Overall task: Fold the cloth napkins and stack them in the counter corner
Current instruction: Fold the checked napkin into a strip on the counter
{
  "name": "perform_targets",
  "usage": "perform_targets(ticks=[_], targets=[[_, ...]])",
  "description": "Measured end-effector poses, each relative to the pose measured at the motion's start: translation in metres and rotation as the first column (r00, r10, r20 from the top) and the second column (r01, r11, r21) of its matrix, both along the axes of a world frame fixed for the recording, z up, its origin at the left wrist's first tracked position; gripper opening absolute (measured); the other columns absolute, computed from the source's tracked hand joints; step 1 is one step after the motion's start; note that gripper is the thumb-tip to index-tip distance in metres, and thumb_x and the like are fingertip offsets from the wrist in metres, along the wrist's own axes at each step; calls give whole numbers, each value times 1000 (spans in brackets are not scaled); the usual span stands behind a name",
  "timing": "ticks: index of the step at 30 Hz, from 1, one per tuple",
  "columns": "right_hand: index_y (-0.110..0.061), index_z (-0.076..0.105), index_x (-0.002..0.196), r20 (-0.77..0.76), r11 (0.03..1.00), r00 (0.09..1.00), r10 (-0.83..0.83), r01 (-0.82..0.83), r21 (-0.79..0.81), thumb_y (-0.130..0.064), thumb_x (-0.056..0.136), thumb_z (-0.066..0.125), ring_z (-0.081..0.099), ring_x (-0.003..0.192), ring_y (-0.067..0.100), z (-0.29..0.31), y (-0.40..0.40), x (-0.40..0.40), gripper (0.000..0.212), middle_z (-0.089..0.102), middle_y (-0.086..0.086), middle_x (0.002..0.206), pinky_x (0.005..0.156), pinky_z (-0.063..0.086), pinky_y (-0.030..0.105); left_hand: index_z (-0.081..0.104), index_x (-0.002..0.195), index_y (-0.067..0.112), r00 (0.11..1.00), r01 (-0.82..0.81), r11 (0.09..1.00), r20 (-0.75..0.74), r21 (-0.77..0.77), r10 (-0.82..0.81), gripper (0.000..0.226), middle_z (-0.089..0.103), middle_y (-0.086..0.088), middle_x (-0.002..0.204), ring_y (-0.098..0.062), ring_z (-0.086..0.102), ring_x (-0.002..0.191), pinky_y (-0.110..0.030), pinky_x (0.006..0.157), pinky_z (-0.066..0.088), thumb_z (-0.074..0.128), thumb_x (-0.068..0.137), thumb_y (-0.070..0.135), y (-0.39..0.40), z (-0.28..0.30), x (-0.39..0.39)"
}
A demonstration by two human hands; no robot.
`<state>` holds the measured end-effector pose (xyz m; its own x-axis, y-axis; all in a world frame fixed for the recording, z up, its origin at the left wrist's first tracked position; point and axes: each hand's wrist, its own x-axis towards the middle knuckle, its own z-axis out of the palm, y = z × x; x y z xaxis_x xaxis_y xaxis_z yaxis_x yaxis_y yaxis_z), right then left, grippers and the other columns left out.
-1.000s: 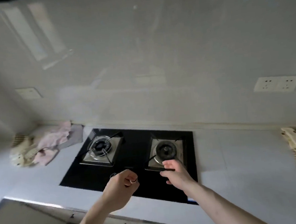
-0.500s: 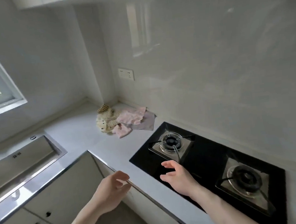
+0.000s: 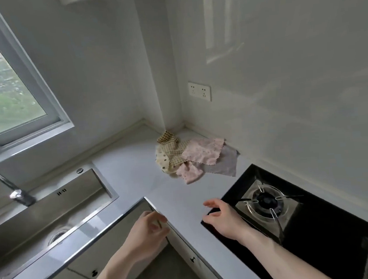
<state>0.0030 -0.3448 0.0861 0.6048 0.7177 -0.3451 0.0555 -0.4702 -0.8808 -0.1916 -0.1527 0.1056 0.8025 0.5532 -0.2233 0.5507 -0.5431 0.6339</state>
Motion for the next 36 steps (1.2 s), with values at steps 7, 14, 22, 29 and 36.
perform_targets(ticks=[7, 14, 22, 29, 36], targets=[[-37, 57, 127, 32, 999, 999, -26, 27, -26, -28, 91, 68, 59, 110, 2, -7, 48, 35, 39, 54, -15, 130, 75, 45, 14, 66, 102, 41, 999, 15, 999, -49, -40, -17, 16, 52, 13, 119, -5, 66, 95, -24, 86, 53, 71, 87, 40, 60, -23, 47], [-38, 55, 129, 31, 985, 987, -159, 161, -60, -28, 92, 69, 56, 119, 4, -27, 70, 57, 41, 50, -18, 136, 82, 46, 20, 63, 110, 34, 980, 126, 991, -150, -52, -132, 19, 43, 6, 133, -9, 67, 97, -26, 81, 54, 69, 92, 36, 123, -52, 135], [-32, 51, 138, 84, 890, 907, -413, 421, -177, -30, 92, 70, 57, 119, 10, -34, 128, 60, 49, 50, -13, 139, 89, 44, 25, 45, 147, 22, 848, 500, 834, -331, 235, -415, 61, 9, -2, 163, -30, 31, 144, -38, 112, 41, 63, 89, 32, 224, -91, 218], [-37, 55, 132, 99, 782, 798, -595, 603, -157, -28, 92, 70, 60, 116, 5, -23, 168, 37, 43, 56, -16, 135, 91, 46, 24, 43, 148, 21, 680, 695, 680, -520, 234, -516, 64, 5, -3, 167, -33, 23, 147, -47, 113, 40, 58, 86, 25, 281, -114, 279], [-44, 54, 131, 57, 697, 721, -690, 684, -216, -34, 93, 69, 56, 118, -3, -19, 166, -6, 42, 58, -18, 130, 78, 51, 19, 10, 162, 33, 575, 758, 635, -612, 148, -543, 83, 5, 1, 168, -34, 20, 148, -48, 116, 36, 51, 91, 25, 299, -141, 305]])
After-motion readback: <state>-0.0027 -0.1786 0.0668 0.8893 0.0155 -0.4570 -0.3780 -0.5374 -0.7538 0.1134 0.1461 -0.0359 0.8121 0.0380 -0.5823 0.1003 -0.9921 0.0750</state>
